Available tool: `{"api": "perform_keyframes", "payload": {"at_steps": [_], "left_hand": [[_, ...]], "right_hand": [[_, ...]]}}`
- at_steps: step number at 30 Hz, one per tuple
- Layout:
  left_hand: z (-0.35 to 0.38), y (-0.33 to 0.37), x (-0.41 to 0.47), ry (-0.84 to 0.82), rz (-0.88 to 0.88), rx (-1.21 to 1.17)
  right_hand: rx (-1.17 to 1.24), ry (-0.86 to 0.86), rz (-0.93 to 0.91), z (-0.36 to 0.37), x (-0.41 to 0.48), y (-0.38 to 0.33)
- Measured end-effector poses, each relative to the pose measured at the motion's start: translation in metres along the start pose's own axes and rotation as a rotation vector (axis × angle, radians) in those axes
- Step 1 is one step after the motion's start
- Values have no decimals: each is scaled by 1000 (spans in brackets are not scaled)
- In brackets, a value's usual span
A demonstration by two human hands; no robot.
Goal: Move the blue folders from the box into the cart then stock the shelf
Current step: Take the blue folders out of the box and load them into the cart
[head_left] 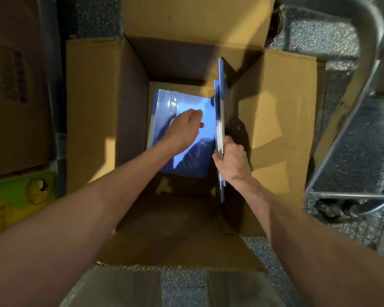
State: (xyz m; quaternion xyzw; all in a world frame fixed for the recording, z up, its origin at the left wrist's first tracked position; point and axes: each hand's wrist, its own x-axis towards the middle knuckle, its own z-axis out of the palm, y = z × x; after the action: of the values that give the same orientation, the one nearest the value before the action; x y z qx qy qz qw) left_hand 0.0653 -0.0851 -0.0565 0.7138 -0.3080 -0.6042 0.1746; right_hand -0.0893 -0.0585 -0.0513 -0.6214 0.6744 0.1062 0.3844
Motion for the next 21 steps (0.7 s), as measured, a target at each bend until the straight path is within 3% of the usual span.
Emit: {"api": "perform_keyframes", "payload": {"at_steps": [4,10,16,21], "left_hand": [[-27,22,-55,80,265,408],[-84,133,-140,143,677,915],[-125,254,-228,-16,862,1482],[-148,339,-299,-27,803,1351]], "right_hand": [[-25,-17,-90,-54,-28,-2],[-142,-94,-348,-172,-104,-48],[-272,-90,-535,-294,-182,-109],[-417,91,-712,-389,-240,-148]]}}
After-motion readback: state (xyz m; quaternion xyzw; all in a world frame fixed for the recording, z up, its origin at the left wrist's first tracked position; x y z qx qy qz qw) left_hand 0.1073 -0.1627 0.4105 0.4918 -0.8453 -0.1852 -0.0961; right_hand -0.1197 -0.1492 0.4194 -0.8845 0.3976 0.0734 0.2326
